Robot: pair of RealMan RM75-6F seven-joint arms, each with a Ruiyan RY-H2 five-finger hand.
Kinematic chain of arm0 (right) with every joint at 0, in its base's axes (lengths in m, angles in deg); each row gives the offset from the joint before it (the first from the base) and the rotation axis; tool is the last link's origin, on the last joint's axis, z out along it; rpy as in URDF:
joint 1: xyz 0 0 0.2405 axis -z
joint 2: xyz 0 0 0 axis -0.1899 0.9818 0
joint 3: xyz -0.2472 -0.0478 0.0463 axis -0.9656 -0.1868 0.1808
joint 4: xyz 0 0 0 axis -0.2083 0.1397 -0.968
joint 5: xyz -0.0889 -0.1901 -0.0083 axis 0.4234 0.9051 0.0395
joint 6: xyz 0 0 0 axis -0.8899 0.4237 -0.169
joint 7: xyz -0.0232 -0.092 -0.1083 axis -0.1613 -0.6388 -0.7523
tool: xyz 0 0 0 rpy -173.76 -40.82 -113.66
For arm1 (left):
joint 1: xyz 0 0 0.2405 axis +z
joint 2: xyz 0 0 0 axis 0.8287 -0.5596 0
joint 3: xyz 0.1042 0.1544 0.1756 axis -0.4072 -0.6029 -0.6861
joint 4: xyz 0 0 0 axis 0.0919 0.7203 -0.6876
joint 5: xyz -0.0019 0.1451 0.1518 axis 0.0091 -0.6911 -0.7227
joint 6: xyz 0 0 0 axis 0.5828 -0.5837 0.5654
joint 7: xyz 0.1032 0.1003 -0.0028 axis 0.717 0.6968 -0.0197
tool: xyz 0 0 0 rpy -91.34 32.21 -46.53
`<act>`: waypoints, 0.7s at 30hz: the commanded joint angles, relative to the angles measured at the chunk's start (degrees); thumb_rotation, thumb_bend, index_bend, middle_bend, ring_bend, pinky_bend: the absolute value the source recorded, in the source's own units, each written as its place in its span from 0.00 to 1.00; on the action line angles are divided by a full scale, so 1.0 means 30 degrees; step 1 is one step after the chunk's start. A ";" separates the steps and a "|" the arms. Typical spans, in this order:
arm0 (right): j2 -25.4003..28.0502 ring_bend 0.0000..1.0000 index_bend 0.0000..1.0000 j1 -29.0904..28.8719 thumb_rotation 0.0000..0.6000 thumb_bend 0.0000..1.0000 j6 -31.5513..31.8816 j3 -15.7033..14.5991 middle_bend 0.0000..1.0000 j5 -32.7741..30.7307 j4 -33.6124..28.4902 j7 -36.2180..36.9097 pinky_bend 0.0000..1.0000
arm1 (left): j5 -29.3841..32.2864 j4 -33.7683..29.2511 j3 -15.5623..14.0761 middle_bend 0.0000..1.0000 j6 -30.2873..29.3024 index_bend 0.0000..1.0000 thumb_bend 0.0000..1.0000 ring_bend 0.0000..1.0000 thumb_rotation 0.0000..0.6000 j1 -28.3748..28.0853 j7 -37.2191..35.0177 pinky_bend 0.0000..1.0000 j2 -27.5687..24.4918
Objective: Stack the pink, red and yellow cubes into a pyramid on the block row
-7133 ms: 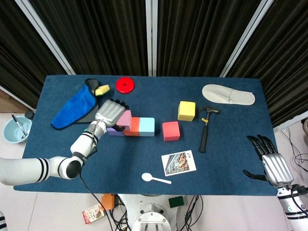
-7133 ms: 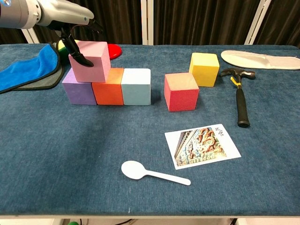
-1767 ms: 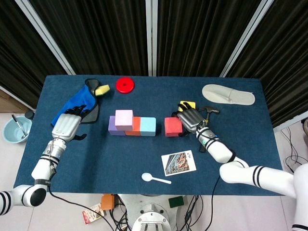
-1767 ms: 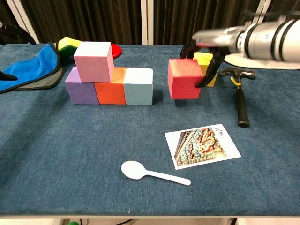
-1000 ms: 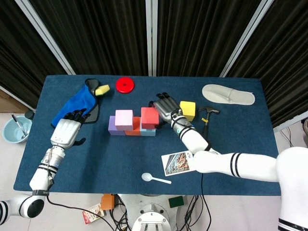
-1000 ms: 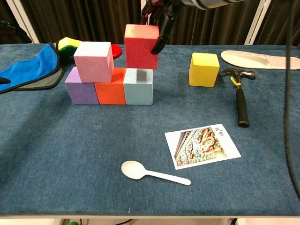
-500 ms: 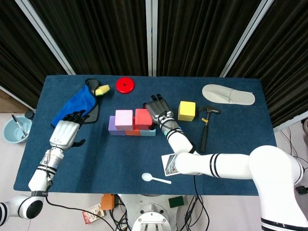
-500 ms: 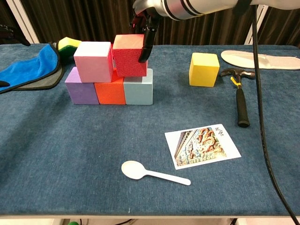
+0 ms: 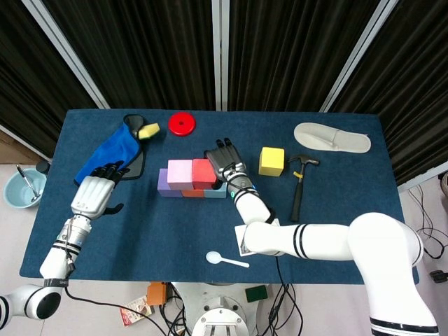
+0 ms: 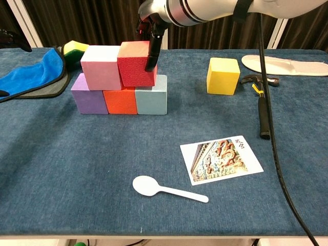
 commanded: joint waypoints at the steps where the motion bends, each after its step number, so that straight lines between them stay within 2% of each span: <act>1: -0.0079 0.06 0.42 0.0021 1.00 0.21 -0.0022 0.0062 0.34 0.0038 0.0043 -0.0089 0.06 | -0.0041 0.0044 0.0010 0.07 0.0037 0.16 0.16 0.11 1.00 0.0029 -0.0050 0.21 0.0017; 21: -0.0784 0.06 0.42 0.0135 1.00 0.21 -0.0107 0.0315 0.32 -0.0200 0.0721 -0.0896 0.06 | -0.0275 0.0356 0.0167 0.07 0.0355 0.16 0.16 0.11 0.99 0.0263 -0.0450 0.21 0.0177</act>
